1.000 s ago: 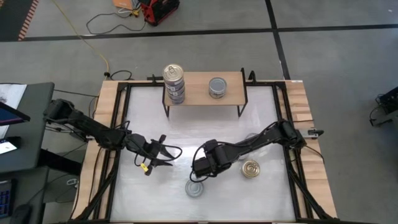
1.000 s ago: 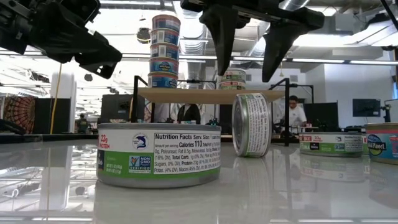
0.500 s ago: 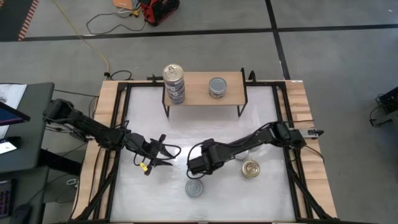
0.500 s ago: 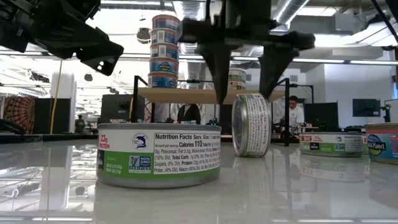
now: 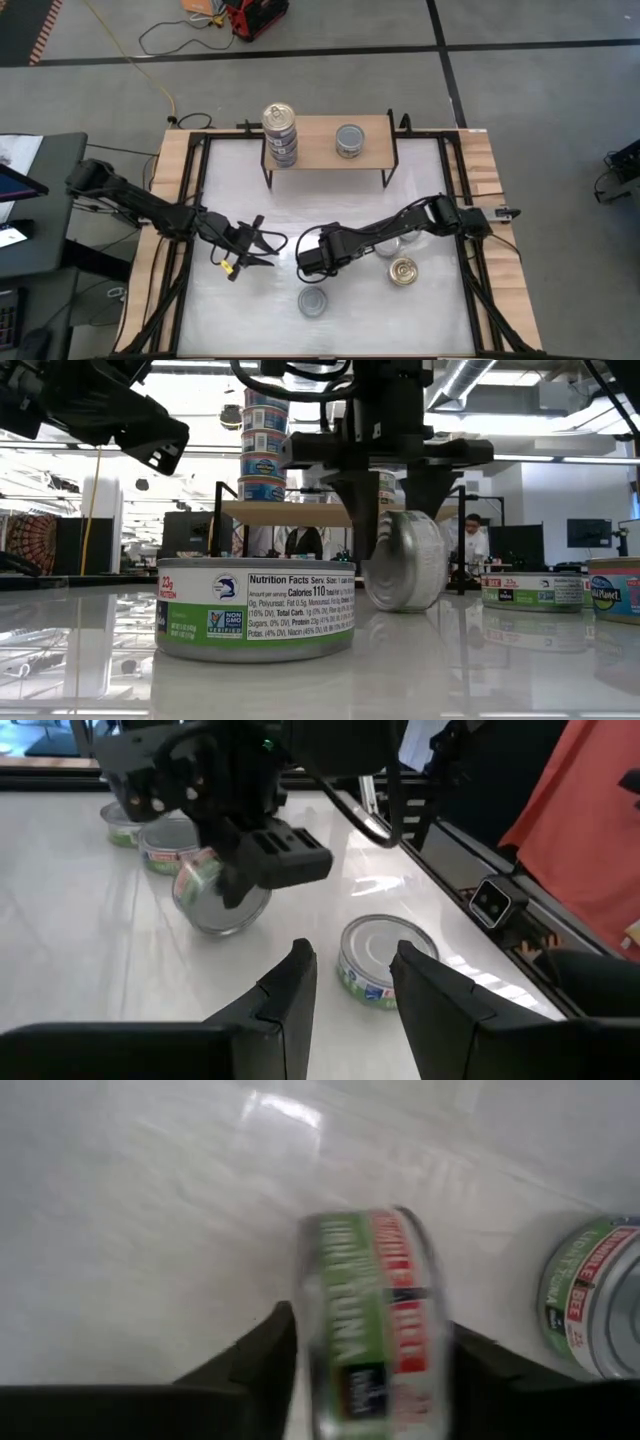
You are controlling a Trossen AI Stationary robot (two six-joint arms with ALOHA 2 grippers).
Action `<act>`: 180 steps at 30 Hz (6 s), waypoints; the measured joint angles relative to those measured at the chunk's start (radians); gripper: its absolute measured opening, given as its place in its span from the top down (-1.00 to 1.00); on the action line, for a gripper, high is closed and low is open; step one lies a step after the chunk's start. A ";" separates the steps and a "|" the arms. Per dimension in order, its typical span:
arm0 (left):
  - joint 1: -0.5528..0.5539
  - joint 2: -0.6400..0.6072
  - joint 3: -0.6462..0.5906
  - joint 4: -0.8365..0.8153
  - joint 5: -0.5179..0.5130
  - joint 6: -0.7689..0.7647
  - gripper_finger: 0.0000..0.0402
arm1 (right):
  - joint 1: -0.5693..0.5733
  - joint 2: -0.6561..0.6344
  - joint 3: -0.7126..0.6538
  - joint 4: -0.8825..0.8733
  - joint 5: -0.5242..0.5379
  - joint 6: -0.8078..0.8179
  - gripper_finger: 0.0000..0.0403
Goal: Stack canned seafood by type on shelf
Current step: Stack the green tuna can on top of the other green tuna cans on the shelf
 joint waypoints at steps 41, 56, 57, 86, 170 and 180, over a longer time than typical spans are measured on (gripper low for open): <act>0.000 -0.021 0.000 -0.013 0.339 0.318 0.36 | 0.128 -0.012 0.138 -0.089 0.877 -1.040 0.23; 0.011 -0.021 0.000 -0.049 -0.018 0.328 0.36 | 0.148 -0.020 0.138 -0.111 1.182 -1.334 0.23; 0.019 -0.021 0.000 -0.052 -0.017 0.321 0.36 | 0.148 -0.022 0.138 -0.112 1.184 -1.333 0.23; 0.127 -0.021 -0.001 0.268 -0.077 0.190 0.36 | -0.035 -0.366 0.127 -0.243 1.195 -1.661 0.23; 0.127 -0.029 0.000 0.142 -0.186 0.218 0.36 | -0.455 -0.325 0.017 0.075 0.705 -1.791 0.16; 0.127 -0.041 0.000 0.139 -0.186 0.212 0.36 | -0.459 -0.320 0.017 0.062 0.630 -1.722 -0.04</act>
